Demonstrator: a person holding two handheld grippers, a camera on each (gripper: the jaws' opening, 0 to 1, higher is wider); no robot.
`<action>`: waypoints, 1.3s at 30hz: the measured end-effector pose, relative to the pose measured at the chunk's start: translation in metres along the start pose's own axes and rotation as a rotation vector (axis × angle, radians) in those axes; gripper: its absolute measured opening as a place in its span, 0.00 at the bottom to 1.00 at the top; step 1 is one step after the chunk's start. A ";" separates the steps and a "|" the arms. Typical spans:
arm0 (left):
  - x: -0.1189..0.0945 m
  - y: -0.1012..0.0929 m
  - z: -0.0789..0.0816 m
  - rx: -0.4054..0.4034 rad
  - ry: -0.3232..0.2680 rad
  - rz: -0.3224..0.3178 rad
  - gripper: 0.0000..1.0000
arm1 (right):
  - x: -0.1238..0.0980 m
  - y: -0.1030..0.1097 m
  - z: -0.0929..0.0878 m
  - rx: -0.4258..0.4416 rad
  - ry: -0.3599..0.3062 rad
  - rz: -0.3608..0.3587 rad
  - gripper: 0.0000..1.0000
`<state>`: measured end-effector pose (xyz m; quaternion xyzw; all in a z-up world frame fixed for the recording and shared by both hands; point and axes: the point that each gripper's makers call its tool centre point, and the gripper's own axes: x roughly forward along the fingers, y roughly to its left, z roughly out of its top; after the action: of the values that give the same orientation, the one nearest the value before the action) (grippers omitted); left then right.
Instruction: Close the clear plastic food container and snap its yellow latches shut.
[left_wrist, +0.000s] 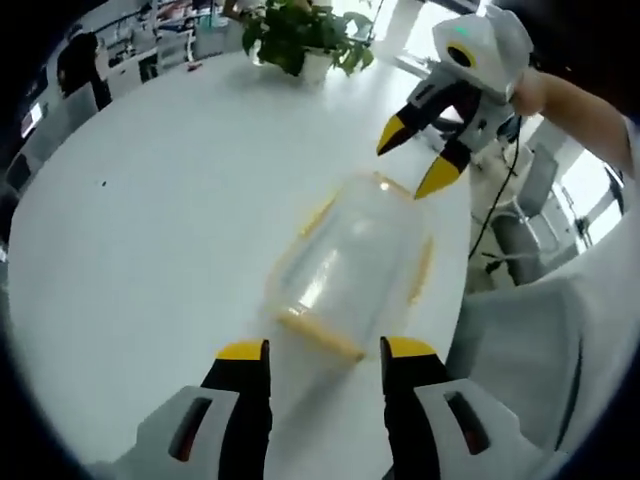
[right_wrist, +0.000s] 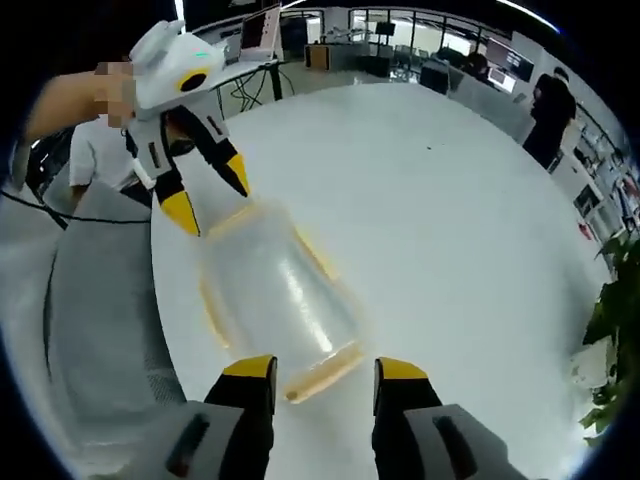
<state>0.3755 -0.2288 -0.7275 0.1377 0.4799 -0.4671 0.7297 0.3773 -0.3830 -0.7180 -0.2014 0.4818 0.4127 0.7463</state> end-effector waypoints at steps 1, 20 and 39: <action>0.001 0.000 -0.001 -0.018 -0.001 -0.001 0.42 | 0.001 0.000 -0.001 0.006 0.005 0.000 0.37; 0.014 -0.002 -0.004 -0.254 -0.070 -0.013 0.39 | 0.013 -0.001 -0.017 0.263 0.008 0.046 0.42; 0.020 -0.006 -0.001 -0.353 -0.091 -0.049 0.37 | 0.021 0.013 -0.015 0.396 0.012 0.128 0.38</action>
<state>0.3724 -0.2426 -0.7433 -0.0256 0.5244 -0.3989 0.7518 0.3627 -0.3774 -0.7422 -0.0223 0.5699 0.3550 0.7408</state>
